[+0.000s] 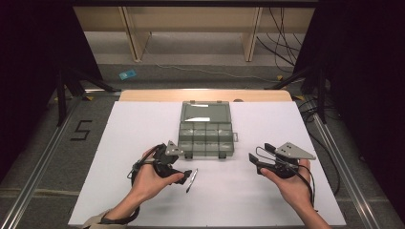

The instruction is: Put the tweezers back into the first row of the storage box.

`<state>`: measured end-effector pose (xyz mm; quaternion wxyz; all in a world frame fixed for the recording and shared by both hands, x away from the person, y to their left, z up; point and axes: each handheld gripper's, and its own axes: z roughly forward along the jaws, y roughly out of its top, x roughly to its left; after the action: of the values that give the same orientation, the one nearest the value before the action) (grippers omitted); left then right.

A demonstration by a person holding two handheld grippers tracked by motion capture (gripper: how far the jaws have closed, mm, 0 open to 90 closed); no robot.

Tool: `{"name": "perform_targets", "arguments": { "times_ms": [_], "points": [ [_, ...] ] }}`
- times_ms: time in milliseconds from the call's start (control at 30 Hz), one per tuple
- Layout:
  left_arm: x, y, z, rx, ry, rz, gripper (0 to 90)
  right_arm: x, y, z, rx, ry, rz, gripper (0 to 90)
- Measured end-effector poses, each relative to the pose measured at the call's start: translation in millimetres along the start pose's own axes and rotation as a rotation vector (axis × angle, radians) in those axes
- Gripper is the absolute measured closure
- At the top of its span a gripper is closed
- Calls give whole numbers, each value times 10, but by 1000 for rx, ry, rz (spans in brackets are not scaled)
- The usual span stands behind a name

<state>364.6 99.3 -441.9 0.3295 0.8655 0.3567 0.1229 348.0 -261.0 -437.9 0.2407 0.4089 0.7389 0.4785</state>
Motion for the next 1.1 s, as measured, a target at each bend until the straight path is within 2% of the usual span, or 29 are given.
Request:
{"name": "perform_targets", "arguments": {
  "times_ms": [33,67,100,167,200,233,267,300,333,367,400,467,500,533,667,700,733,767,800,833,1000,1067,1100],
  "points": [
    [-16,5,7,9,7,-10,169,1,-3,-3,-2,3,2,283],
    [-15,11,16,17,-3,1,176,7,-9,7,-18,5,10,283],
    [-26,13,29,25,-2,-7,181,9,-5,-9,-8,5,12,283],
    [-29,30,38,42,-15,8,192,14,-12,-8,-21,11,6,284],
    [-43,35,49,47,-17,-9,198,21,-11,-18,-16,14,13,285],
    [-52,44,63,48,-11,8,206,25,-10,-35,-5,5,10,285],
    [-64,48,81,54,-12,-1,223,26,-12,-44,1,-2,-4,285],
    [-67,56,89,64,-20,13,234,35,-19,-36,-11,18,4,285],
    [-81,57,111,68,-20,5,242,38,-20,-46,-8,6,0,285],
    [-83,61,125,70,-26,19,251,43,-22,-51,-8,6,0,285],
    [-97,63,152,83,-29,8,258,53,-24,-54,-11,12,9,285],
    [-114,72,177,103,-33,12,285,51,-26,-76,2,11,-3,286],
    [-130,72,204,99,-34,6,295,53,-30,-72,-4,16,-2,286],
    [-130,84,213,122,-46,17,307,54,-34,-74,-5,16,-3,286],
    [-167,113,302,145,-37,29,362,53,-43,-80,-1,14,-1,286],
    [-177,118,319,151,-39,21,375,56,-37,-96,18,20,4,286],
    [-183,126,342,152,-30,29,389,59,-37,-98,19,20,5,287],
    [-187,141,358,166,-31,40,406,60,-37,-98,18,20,2,286],
    [-192,143,377,170,-32,31,425,61,-38,-97,17,19,1,287],
    [-200,148,394,176,-31,31,444,62,-50,-65,-20,18,-2,287],
    [-223,136,457,220,-36,32,529,57,-53,-68,-11,28,11,288],
    [-228,122,477,234,-36,32,558,54,-53,-74,-2,15,8,289],
    [-237,115,484,234,-31,26,574,52,-60,-57,-15,22,5,289]
  ]
}}
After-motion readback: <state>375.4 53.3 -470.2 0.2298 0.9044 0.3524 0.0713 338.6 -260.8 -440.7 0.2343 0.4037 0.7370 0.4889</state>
